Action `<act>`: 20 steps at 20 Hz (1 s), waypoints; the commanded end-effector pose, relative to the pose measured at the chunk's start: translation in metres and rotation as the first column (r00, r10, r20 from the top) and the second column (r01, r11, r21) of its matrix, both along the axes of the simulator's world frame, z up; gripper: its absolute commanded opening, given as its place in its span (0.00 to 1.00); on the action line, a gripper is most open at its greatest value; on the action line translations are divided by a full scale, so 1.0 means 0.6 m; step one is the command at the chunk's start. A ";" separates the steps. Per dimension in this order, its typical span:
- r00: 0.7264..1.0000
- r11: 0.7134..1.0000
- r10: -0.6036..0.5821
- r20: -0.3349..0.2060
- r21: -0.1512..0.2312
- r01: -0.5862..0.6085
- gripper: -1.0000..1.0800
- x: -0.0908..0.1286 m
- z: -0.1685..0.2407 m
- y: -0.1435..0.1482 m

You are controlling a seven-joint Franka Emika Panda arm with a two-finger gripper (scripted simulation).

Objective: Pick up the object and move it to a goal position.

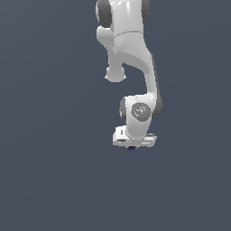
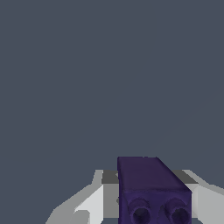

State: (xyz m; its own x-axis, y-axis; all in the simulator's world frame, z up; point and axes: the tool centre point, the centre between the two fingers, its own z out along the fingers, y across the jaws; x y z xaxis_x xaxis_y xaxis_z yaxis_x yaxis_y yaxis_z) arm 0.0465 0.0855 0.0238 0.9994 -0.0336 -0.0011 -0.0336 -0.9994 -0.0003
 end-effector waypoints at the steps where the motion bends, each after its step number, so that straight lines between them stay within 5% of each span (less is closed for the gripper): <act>1: 1.000 1.000 -0.002 0.001 0.000 0.002 0.00 -0.003 0.004 -0.023; 20: 1.000 1.000 -0.002 0.001 0.000 0.002 0.00 -0.064 0.066 -0.366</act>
State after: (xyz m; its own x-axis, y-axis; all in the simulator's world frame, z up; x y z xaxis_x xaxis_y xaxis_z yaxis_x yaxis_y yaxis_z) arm 0.0109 -0.1196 0.0607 0.9993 -0.0373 -0.0005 -0.0373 -0.9993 0.0006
